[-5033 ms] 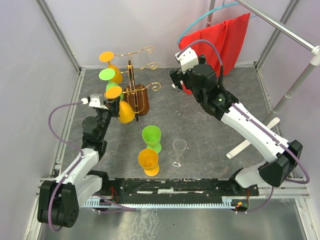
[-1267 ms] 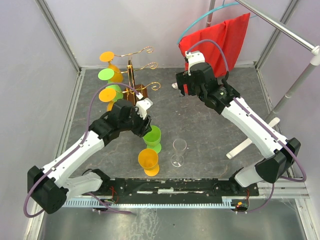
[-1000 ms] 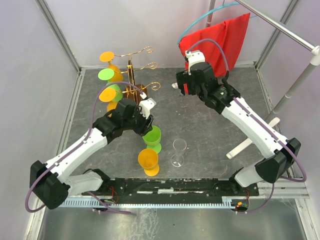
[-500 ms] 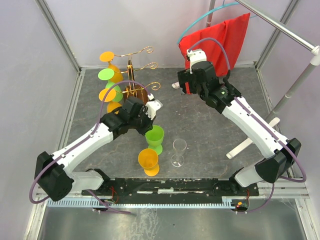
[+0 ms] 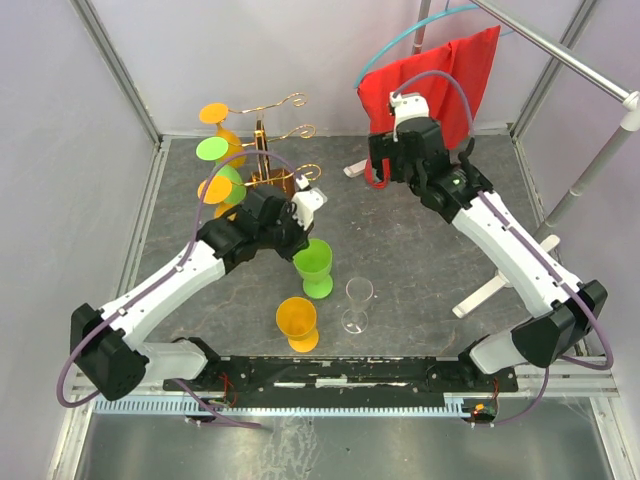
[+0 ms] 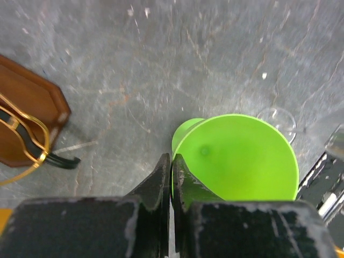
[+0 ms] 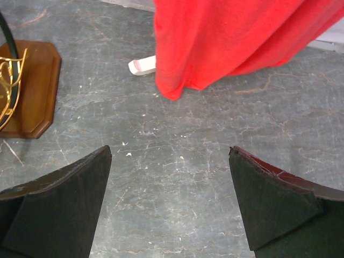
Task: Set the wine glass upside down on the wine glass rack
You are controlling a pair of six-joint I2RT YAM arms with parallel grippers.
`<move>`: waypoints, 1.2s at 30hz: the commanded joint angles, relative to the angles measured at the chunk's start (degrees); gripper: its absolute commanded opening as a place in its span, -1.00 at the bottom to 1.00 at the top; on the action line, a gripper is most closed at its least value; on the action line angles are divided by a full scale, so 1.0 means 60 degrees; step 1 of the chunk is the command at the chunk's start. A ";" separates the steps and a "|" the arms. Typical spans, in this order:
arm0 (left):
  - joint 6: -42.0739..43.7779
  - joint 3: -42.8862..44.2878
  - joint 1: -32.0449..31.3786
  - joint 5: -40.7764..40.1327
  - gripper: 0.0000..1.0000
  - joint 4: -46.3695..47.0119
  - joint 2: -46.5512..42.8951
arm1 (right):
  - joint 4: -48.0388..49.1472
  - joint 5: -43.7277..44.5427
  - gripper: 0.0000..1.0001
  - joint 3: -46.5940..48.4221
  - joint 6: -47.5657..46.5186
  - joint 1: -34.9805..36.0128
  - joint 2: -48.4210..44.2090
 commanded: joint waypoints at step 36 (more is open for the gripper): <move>0.3739 0.0211 -0.0055 -0.1012 -0.95 1.2891 -0.0089 | 0.3865 -0.6445 1.00 0.0452 0.8702 -0.2021 -0.1163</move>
